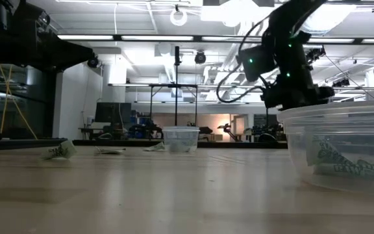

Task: Pick and place Stevia / Truvia into bins
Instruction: Put the stevia packet into the top transparent container

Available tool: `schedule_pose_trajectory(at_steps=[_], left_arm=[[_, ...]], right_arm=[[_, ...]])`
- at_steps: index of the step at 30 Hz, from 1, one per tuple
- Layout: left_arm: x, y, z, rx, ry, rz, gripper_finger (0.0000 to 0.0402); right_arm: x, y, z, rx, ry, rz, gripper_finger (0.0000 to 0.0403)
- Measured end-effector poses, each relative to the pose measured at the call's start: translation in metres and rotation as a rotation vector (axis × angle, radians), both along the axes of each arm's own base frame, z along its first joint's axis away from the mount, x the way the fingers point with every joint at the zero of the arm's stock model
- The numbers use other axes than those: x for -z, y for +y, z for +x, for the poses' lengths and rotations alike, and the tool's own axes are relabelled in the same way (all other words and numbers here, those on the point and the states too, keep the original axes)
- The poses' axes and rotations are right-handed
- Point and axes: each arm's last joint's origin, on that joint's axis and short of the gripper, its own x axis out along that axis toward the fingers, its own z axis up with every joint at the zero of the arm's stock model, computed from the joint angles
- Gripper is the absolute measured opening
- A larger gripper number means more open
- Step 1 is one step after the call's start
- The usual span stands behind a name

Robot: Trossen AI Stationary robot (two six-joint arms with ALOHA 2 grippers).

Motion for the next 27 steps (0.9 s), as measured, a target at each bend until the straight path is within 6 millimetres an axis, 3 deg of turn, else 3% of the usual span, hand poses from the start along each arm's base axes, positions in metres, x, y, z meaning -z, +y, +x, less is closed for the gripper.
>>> schedule_pose_trajectory(at_steps=[8, 15, 19, 27], left_arm=[[0.000, 0.000, 0.000, 0.000, -0.001, 0.001, 0.0182], [0.000, 0.000, 0.000, 0.000, -0.002, 0.001, 0.0182], [0.000, 0.000, 0.000, 0.000, -0.002, 0.001, 0.0182], [0.000, 0.000, 0.000, 0.000, -0.002, 0.001, 0.0182]], right_arm=[[0.033, -0.001, -0.011, 0.032, -0.058, -0.041, 0.0205], [0.039, -0.001, -0.013, 0.041, -0.074, -0.058, 0.0189], [0.037, -0.002, -0.011, 0.033, -0.078, -0.064, 0.0152], [0.034, -0.005, -0.007, 0.004, -0.087, -0.111, 0.0038]])
